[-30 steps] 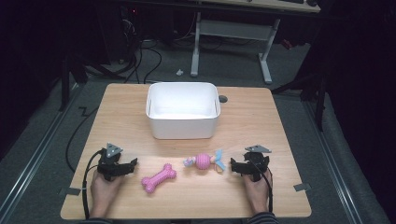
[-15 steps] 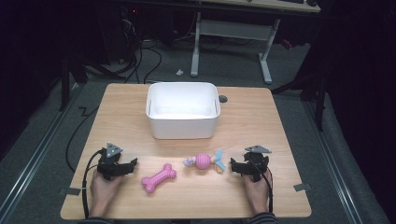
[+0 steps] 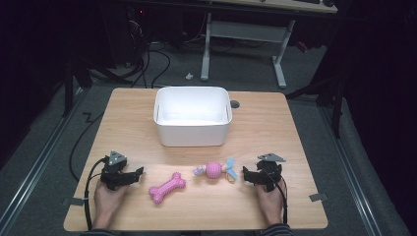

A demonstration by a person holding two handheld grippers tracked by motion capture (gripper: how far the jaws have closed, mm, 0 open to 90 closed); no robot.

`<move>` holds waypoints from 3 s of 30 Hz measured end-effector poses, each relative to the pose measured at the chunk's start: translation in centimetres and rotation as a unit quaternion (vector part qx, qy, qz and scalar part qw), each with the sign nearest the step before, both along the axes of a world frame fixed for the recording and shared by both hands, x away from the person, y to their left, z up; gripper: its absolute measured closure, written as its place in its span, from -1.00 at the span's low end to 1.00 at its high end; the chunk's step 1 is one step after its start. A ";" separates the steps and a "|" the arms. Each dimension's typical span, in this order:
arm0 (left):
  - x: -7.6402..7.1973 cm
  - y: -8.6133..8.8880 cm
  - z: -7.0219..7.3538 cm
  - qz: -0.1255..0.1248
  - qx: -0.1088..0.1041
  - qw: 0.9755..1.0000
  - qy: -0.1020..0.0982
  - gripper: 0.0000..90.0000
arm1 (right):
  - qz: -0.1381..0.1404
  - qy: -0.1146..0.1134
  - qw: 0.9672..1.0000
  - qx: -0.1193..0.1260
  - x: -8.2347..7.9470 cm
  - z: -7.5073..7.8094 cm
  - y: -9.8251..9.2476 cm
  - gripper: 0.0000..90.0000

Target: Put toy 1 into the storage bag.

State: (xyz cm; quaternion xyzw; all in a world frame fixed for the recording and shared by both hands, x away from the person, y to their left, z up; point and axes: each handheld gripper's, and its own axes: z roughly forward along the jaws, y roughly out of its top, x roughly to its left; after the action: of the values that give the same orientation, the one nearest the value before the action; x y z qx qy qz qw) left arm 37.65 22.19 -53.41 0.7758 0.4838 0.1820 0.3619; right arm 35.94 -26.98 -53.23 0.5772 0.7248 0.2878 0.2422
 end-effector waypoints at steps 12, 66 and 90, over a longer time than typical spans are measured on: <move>-0.7 0.2 0.5 -0.009 -0.020 1.000 0.010 -0.34 | 0.005 -0.003 1.000 0.000 -0.1 0.0 0.0 -0.72; -3.2 -7.3 7.0 -0.181 0.026 0.983 0.020 -0.28 | 0.006 -0.005 1.000 0.002 -0.2 0.0 0.0 -0.67; -2.5 -10.9 4.8 -0.229 0.085 0.967 0.074 -0.18 | 0.006 -0.004 1.000 0.002 -0.2 0.0 0.0 -0.67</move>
State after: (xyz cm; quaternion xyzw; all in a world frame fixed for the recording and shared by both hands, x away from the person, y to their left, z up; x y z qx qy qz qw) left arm 35.14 11.31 -48.65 0.9050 0.3018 0.0767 0.2897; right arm 35.72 -26.99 -53.19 0.5723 0.7263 0.2935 0.2423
